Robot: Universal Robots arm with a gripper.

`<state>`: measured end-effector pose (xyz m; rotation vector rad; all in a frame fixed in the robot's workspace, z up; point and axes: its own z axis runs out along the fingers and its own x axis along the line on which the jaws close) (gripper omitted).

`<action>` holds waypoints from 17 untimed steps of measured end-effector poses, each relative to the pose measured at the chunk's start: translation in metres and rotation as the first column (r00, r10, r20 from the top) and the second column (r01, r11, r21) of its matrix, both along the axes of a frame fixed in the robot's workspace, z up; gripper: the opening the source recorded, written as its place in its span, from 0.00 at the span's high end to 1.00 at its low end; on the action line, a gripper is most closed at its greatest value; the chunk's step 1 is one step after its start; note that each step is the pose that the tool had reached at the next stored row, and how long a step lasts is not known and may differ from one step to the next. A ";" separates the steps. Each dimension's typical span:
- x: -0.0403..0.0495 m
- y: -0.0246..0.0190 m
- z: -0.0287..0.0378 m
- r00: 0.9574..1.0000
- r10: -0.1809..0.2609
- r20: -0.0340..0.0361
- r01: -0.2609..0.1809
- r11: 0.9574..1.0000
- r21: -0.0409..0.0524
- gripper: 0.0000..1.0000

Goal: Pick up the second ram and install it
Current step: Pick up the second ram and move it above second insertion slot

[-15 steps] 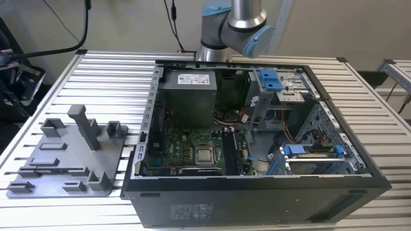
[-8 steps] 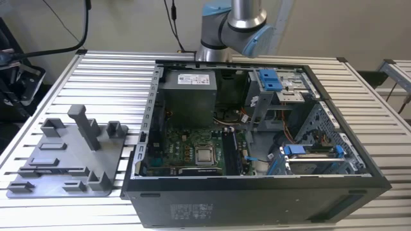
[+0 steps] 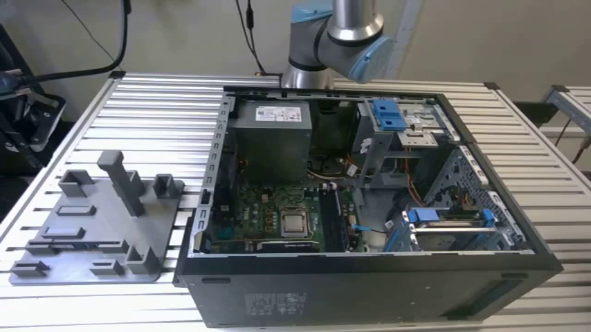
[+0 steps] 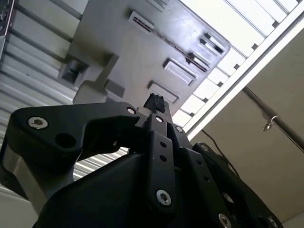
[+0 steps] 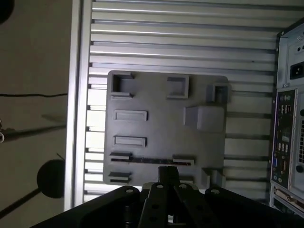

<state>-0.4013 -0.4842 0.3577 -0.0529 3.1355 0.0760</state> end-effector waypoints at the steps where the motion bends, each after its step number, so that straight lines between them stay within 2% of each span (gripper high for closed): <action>1: 0.0000 0.0000 0.0000 1.000 0.003 0.000 -0.003 1.000 0.000 0.89; 17: 0.0000 0.0000 0.0000 0.998 0.058 0.000 -0.058 0.998 0.000 0.89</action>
